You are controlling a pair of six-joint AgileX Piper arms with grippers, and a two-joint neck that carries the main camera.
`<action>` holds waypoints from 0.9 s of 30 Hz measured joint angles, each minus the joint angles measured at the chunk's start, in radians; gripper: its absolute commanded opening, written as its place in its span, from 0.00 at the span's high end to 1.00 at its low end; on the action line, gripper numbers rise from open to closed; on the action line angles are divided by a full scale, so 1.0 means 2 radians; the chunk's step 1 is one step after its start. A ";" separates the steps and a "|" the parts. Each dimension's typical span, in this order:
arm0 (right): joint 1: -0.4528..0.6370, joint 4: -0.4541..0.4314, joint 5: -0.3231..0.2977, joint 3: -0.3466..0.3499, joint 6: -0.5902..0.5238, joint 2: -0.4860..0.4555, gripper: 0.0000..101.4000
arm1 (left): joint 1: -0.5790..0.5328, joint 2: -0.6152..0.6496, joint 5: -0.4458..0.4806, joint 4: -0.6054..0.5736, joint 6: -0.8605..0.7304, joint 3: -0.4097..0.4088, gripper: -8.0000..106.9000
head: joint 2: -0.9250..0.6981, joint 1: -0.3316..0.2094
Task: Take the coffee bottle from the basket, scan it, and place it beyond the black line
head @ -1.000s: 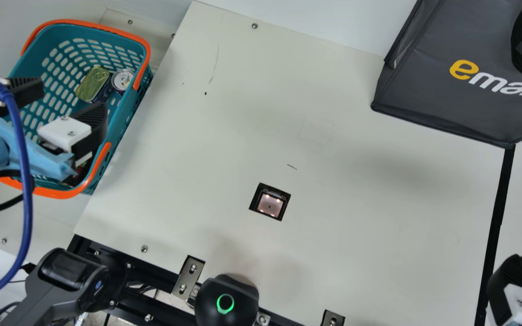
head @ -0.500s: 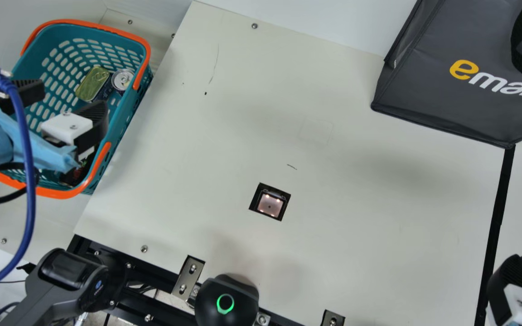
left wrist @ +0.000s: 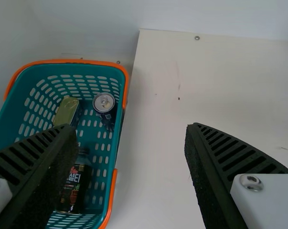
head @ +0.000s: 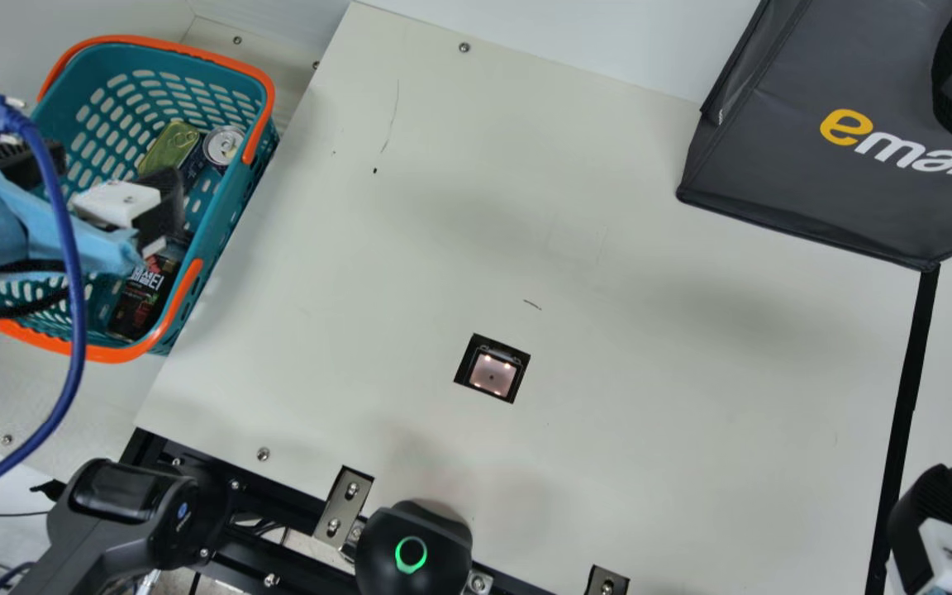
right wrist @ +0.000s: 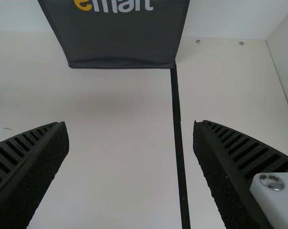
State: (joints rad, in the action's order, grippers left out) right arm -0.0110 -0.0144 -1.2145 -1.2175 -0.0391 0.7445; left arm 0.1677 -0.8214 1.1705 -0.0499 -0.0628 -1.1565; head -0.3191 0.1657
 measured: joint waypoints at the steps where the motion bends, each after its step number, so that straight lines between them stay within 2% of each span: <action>1: 0.000 0.000 0.000 0.000 0.000 0.000 0.10 | 0.010 -0.004 -0.003 -0.004 -0.006 0.000 0.15 | 0.000 0.000; 15: 0.000 0.000 0.000 0.000 0.000 0.000 0.10 | 0.165 -0.053 -0.035 -0.095 -0.131 0.001 0.15 | 0.000 0.000; 27: 0.000 0.000 0.000 0.000 0.000 0.000 0.10 | 0.291 -0.084 -0.050 -0.165 -0.255 0.017 0.15 | 0.000 0.000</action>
State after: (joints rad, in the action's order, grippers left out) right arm -0.0110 -0.0144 -1.2145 -1.2175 -0.0391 0.7445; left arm 0.7501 -0.9889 1.0715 -0.3806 -0.5735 -1.1224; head -0.3191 0.1657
